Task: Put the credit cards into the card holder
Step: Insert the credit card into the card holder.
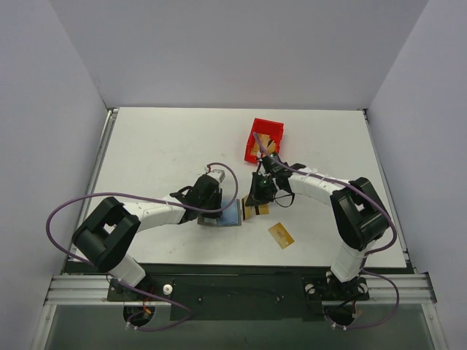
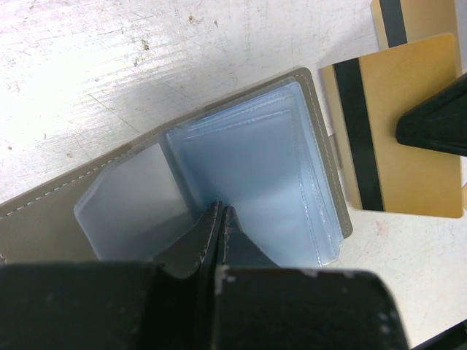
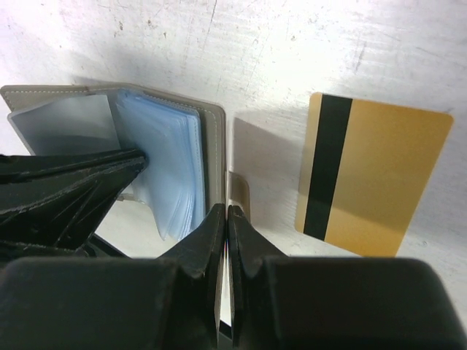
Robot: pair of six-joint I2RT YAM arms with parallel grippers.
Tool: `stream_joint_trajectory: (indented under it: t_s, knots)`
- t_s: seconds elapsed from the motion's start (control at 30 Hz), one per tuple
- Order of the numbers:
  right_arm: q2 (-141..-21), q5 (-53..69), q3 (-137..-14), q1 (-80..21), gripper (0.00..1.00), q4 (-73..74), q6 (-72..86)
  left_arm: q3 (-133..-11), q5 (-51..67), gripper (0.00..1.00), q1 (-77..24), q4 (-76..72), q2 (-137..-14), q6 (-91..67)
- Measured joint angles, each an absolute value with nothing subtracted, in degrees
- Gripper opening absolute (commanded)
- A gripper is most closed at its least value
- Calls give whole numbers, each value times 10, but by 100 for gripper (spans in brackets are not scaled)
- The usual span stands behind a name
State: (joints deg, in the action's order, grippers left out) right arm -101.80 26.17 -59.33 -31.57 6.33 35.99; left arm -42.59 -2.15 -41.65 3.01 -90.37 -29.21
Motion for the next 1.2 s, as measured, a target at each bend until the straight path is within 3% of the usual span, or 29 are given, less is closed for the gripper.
stream_joint_trajectory:
  t_s: [0.4,1.2]
  knots:
    - [-929,242,-561,-320,0,3,375,-426,-22,0,-416,29,-903,-293]
    - [-975,175,-547,-347,0,-75,407,-426,-21,0,-416,29,-903,-293]
